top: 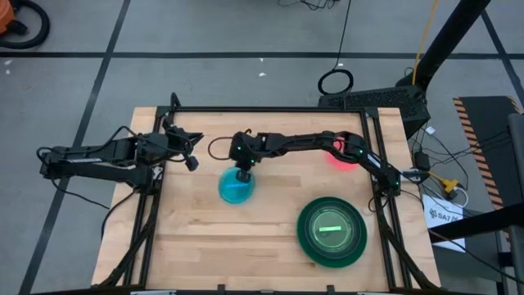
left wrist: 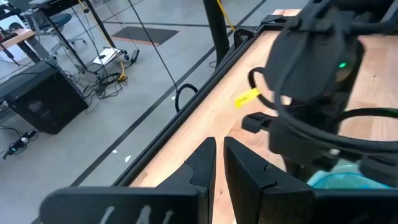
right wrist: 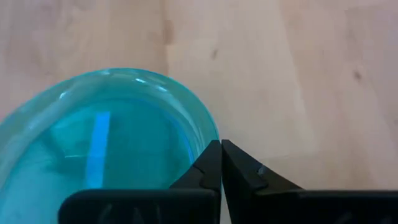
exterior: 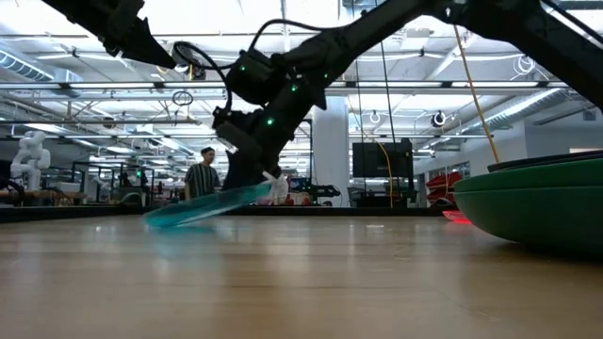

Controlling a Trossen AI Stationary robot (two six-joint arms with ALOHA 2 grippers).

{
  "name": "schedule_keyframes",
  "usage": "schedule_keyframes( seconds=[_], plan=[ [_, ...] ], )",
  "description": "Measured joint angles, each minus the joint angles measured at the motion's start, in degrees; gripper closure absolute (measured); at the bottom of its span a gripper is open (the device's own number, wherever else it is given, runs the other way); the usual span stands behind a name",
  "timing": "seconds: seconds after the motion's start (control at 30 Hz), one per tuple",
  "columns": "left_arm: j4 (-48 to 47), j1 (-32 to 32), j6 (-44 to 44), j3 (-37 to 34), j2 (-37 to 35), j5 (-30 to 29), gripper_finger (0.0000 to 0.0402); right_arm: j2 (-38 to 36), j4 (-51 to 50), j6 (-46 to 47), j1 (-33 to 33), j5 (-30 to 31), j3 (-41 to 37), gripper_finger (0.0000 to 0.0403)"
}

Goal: Stack plastic plates
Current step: Stack the blue plate on top of the light green plate

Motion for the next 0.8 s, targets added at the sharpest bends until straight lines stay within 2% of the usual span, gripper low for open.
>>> schedule_keyframes(
  seconds=[0.13,0.33,0.5,0.63,0.8],
  plan=[
    [-0.03,0.0,-0.08,0.01,-0.02,0.01,0.0362,-0.85,-2.66,0.47,1.75,0.71,0.0,0.0402],
    [-1.7,0.0,-1.09,-0.01,-0.01,0.0,0.0362,-2.26,-6.97,3.16,6.59,8.77,-0.09,0.0403],
    [-2.44,-0.06,-2.19,0.0,-0.02,0.03,0.0362,-6.27,-8.84,4.05,9.4,9.22,-1.28,0.0403],
    [-2.69,-0.32,-2.73,0.0,-0.02,0.25,0.0362,-11.76,-7.93,5.48,11.1,9.57,-6.22,0.0403],
    [-2.54,-0.63,-2.89,-0.01,0.0,0.47,0.0362,-20.33,-2.12,8.92,13.37,15.13,-17.15,0.0403]
  ],
)
